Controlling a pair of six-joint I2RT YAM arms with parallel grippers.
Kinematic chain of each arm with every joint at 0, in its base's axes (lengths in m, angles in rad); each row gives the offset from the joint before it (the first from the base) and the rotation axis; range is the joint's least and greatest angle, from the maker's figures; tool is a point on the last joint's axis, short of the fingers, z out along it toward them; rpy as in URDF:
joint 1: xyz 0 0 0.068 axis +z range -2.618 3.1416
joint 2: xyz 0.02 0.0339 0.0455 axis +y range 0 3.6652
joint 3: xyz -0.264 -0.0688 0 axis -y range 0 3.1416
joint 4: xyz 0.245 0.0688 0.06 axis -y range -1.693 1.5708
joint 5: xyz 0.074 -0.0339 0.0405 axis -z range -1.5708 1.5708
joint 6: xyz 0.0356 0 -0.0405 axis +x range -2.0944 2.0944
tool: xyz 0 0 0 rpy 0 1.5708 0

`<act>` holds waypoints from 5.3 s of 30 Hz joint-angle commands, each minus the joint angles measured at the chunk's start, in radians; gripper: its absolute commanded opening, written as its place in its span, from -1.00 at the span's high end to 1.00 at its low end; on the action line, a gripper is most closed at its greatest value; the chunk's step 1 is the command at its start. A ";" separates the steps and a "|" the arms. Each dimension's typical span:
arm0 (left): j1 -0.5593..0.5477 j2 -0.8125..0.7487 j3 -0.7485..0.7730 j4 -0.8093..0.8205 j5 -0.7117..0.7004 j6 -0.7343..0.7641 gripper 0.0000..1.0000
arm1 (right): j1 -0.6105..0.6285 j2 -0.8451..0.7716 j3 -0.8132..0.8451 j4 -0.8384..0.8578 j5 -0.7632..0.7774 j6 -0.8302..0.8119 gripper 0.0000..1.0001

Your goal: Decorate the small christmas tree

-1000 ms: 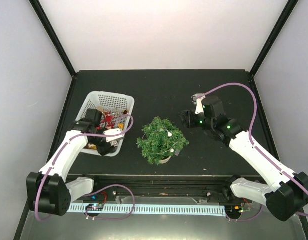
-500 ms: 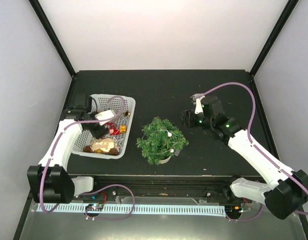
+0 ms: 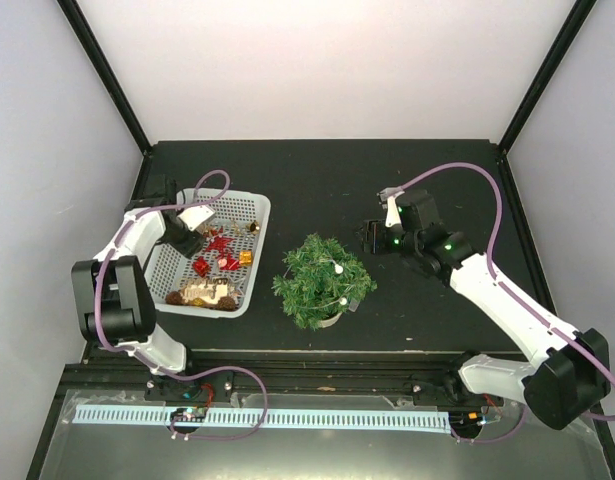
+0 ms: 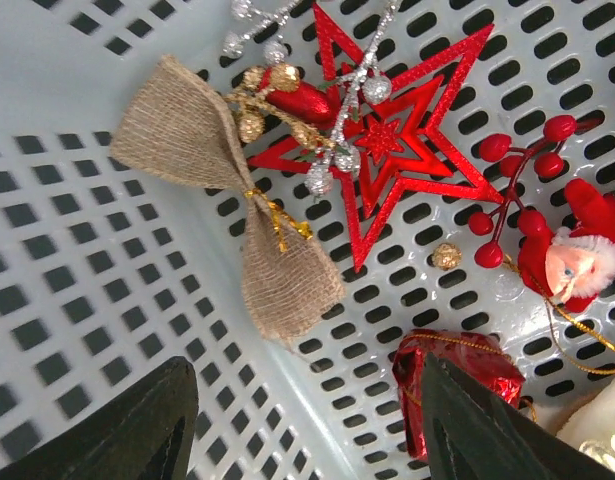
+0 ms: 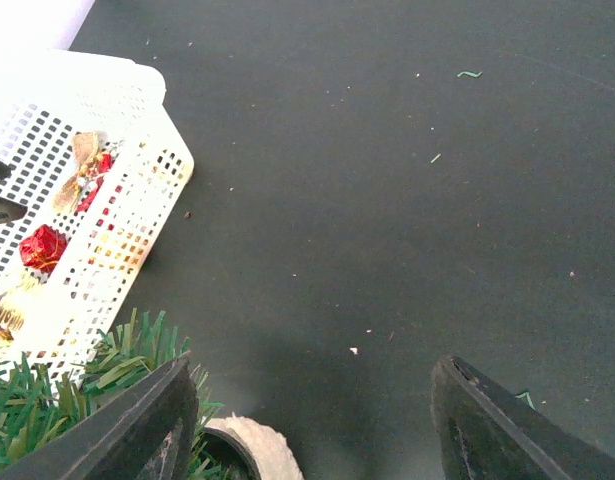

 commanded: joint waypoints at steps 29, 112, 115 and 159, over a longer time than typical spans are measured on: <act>0.001 -0.014 -0.093 -0.097 0.136 0.070 -0.04 | -0.016 0.038 0.023 0.021 -0.011 -0.012 -0.31; -0.088 0.199 0.130 -0.022 0.161 0.035 0.18 | -0.019 0.145 0.067 0.040 -0.038 -0.017 -0.31; -0.091 0.194 0.113 -0.035 0.172 0.041 0.15 | -0.019 0.146 0.065 0.041 -0.039 -0.018 -0.31; -0.148 0.123 0.052 0.166 -0.081 -0.047 -0.05 | -0.019 0.155 0.066 0.055 -0.054 -0.020 -0.31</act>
